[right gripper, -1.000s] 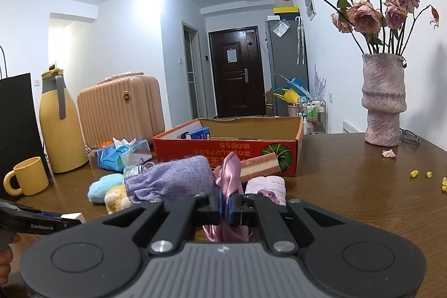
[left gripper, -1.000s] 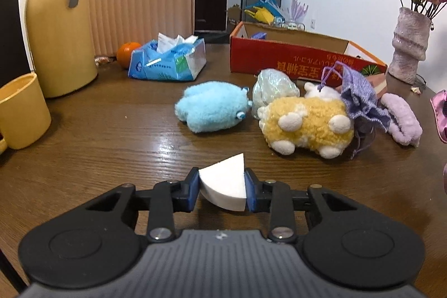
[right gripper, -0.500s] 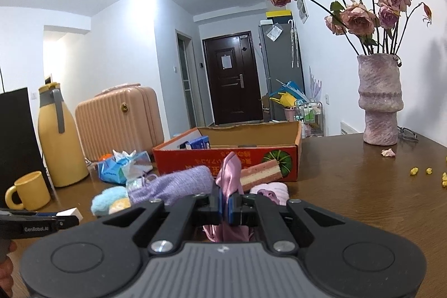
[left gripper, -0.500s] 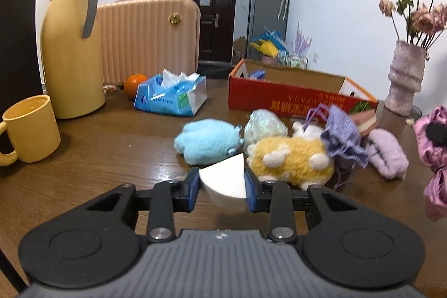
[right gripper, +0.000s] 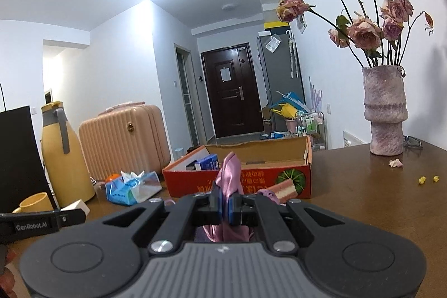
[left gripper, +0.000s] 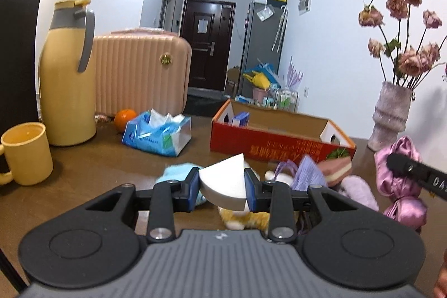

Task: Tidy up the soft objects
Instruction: 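Carry the wedge sponge and pink bow in both grippers toward the cardboard box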

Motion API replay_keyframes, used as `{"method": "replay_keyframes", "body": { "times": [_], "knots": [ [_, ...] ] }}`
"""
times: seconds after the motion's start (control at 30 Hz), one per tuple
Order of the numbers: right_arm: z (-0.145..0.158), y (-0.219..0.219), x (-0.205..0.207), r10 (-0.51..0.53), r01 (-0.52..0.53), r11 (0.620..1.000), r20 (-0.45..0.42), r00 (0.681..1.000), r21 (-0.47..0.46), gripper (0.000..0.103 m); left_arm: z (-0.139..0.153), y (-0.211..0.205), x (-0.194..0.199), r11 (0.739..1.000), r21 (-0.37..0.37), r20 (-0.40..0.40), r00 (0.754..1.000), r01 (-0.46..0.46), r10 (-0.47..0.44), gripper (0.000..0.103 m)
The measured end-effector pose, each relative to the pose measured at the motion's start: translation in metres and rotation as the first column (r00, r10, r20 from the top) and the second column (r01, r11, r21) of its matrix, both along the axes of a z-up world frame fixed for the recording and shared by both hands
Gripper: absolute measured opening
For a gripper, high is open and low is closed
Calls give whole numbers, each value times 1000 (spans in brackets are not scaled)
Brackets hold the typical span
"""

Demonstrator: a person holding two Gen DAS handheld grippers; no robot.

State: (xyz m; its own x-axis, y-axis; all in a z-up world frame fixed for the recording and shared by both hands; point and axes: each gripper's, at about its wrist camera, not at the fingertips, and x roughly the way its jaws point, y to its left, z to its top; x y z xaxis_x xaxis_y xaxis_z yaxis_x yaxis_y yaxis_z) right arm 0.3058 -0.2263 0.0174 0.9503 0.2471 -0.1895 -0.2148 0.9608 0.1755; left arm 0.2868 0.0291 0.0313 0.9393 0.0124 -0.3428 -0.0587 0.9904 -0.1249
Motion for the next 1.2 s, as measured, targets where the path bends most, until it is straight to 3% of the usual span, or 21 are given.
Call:
{"method": "replay_keyframes", "body": {
  "times": [0.6, 1.2],
  "knots": [
    [23, 11, 36, -58, 54, 998, 94, 994, 36, 4, 32, -17, 43, 999, -42, 90, 996, -14, 18, 33],
    [30, 13, 91, -90, 82, 994, 111, 990, 75, 4, 41, -14, 108, 995, -72, 105, 992, -62, 69, 33]
  ]
}}
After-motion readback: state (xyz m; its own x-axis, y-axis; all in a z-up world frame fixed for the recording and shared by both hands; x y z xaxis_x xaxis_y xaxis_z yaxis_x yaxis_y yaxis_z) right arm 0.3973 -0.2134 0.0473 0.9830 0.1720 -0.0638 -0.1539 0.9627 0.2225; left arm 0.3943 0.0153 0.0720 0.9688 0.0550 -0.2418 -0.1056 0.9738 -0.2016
